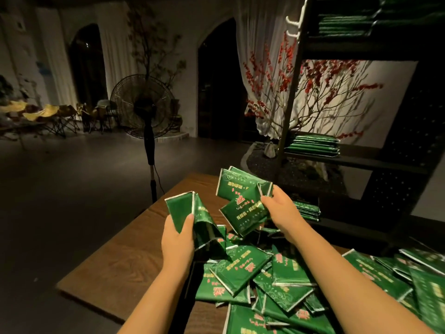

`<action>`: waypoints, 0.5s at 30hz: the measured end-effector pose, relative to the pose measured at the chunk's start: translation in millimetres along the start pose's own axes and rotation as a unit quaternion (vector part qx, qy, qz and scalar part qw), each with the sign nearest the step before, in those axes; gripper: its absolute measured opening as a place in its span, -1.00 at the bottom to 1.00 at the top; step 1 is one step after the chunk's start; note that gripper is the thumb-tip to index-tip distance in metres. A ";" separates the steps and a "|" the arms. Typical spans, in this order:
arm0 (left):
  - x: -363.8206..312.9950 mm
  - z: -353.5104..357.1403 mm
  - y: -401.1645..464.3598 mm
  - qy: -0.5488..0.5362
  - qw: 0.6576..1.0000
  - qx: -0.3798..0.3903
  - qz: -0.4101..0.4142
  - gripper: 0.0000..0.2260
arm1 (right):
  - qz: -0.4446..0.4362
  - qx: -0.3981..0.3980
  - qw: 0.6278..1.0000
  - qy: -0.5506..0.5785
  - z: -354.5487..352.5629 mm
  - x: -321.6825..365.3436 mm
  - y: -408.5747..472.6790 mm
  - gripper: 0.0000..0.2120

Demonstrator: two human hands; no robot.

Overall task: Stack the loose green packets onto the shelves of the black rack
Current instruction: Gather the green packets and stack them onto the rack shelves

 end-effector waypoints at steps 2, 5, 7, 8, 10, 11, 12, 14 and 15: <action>-10.4 12.8 3.0 -0.016 1.000 0.023 -0.009 -0.82 | 0.014 -0.004 0.997 0.079 -8.7 6.3 -11.2 -0.77; -20.1 41.4 -3.5 -0.100 0.984 0.097 -0.111 -0.70 | 0.041 -0.012 0.976 0.213 -22.7 12.3 -26.2 -0.78; -26.4 59.7 -18.5 -0.234 0.935 0.159 -0.216 -0.52 | 0.061 -0.025 0.959 0.276 -30.0 11.1 -32.8 -0.80; -31.9 68.8 -25.5 -0.284 0.911 0.181 -0.236 -0.44 | 0.065 -0.031 0.955 0.288 -34.7 9.5 -35.3 -0.80; -44.8 84.6 -37.2 -0.313 0.896 0.228 -0.218 -0.34 | 0.073 -0.029 0.960 0.268 -41.6 9.4 -41.0 -0.82; -54.4 89.2 -46.0 -0.313 0.892 0.249 -0.211 -0.32 | 0.077 -0.027 0.968 0.235 -46.3 10.5 -43.6 -0.85; -58.9 93.4 -50.7 -0.315 0.884 0.274 -0.211 -0.32 | 0.084 -0.018 0.978 0.190 -50.5 10.2 -44.2 -0.88; -68.9 100.6 -60.0 -0.294 0.874 0.328 -0.207 -0.34 | 0.097 0.025 0.992 0.073 -61.2 13.0 -45.7 -0.90; -70.7 103.7 -62.2 -0.278 0.868 0.355 -0.207 -0.35 | 0.097 0.050 0.994 0.019 -66.0 15.5 -46.4 -0.89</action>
Point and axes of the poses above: each hand's wrist, its own y-axis towards the middle knuckle, its own z-axis out of the palm, x = y × z, the point moved 5 cm from there along y, towards the middle knuckle, and after that the axes turned 12 degrees about y, right-handed, at the moved point
